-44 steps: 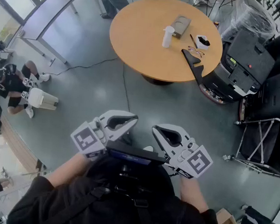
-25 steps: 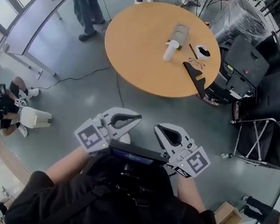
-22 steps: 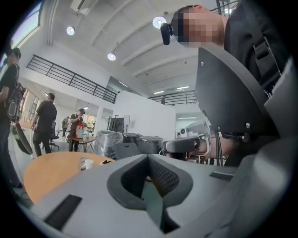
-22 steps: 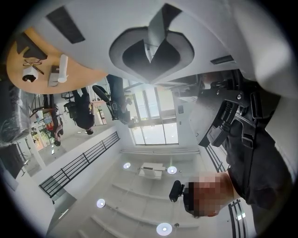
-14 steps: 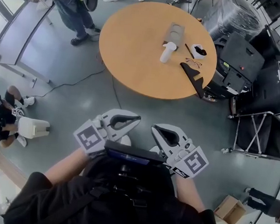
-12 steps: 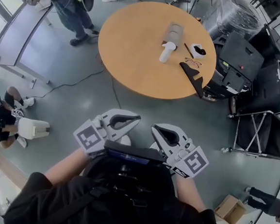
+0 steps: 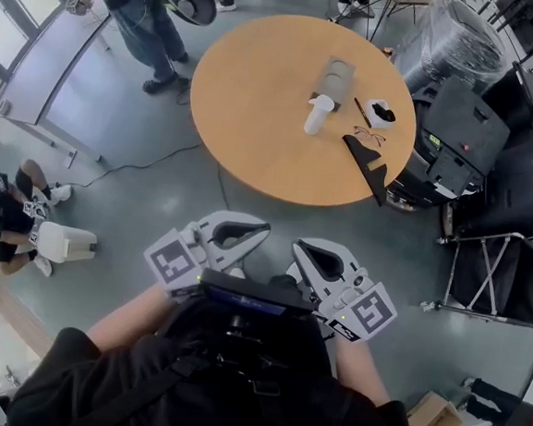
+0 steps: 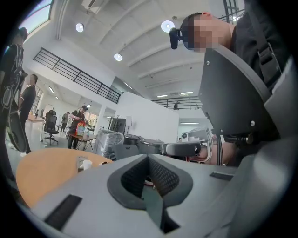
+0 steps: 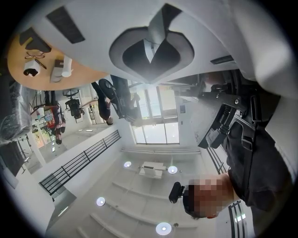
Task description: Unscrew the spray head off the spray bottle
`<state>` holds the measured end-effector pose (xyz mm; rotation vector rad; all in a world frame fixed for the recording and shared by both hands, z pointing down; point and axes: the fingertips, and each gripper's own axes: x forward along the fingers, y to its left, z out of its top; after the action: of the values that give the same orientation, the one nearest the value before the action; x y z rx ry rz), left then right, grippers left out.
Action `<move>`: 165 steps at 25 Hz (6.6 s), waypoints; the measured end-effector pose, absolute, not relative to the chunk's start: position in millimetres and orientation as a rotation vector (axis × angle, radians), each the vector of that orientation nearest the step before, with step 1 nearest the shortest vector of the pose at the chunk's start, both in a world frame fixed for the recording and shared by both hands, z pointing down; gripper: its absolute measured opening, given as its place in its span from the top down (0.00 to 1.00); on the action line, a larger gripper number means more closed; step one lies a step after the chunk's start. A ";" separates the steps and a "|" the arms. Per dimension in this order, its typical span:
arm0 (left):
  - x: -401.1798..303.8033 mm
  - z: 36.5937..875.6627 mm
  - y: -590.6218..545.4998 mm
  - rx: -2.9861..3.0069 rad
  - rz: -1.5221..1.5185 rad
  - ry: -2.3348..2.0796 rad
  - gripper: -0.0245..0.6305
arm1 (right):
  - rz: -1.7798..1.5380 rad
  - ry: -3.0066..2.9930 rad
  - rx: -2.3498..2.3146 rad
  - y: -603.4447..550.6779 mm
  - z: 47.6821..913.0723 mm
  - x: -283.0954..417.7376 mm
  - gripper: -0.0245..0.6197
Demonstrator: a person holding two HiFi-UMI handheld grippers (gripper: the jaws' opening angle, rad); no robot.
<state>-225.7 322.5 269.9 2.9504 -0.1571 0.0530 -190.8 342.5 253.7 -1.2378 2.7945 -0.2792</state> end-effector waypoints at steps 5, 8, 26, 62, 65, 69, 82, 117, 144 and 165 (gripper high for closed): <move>-177.3 266.1 305.7 2.949 0.068 -0.223 0.96 | -0.262 2.809 -1.170 323.1 246.3 -142.6 0.97; -144.6 268.3 296.6 2.949 0.077 -0.258 0.96 | -0.263 2.821 -1.135 313.0 249.2 -110.1 0.97; 24.3 279.7 269.7 2.956 0.178 -0.431 0.96 | -0.263 2.880 -0.938 275.6 264.4 48.4 0.97; -24.2 311.5 37.0 2.954 0.116 -0.166 0.96 | -0.313 2.905 -1.169 45.1 301.0 -16.1 0.97; -30.0 318.4 10.9 2.944 0.108 -0.129 0.96 | -0.332 2.891 -1.204 18.2 307.7 -23.2 0.97; -33.9 333.5 -15.7 2.941 0.126 -0.082 0.96 | -0.356 2.865 -1.271 -10.5 318.8 -25.1 0.97; -15.6 413.3 -74.4 2.895 0.213 -0.148 0.96 | -0.441 2.859 -1.340 -77.3 387.2 2.4 0.97; 72.5 778.8 -178.2 2.930 0.307 -0.763 0.48 | -0.580 2.840 -1.184 -131.6 704.6 63.1 0.97; 116.6 768.2 -189.8 2.980 0.340 -0.644 0.50 | -0.579 2.772 -1.257 -138.1 702.7 96.3 0.97; 58.6 527.4 -148.8 2.930 0.375 -0.639 0.50 | -0.437 2.892 -1.150 -101.9 475.4 65.6 0.97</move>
<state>58.6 -148.8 527.4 2.9302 -0.6388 0.3747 65.6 -101.9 475.4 -1.1505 2.8917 -0.4367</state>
